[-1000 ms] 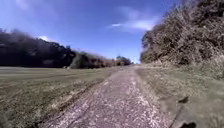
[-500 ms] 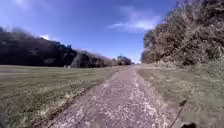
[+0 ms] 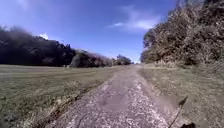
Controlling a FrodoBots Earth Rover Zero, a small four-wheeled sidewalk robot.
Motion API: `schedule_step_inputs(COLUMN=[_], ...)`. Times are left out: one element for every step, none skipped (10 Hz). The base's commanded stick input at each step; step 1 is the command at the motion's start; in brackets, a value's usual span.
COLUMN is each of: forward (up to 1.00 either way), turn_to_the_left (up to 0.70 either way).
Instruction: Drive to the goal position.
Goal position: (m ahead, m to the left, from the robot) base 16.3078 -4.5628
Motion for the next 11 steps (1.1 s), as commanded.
schedule_step_inputs(forward=[0.50,0.50,0.50,0.50,0.50,0.50,0.50,0.50,0.50,0.50,0.50], turn_to_the_left=[0.00,0.00,0.00,0.00,0.00,0.00,0.00,0.00,0.50,0.50,0.50])
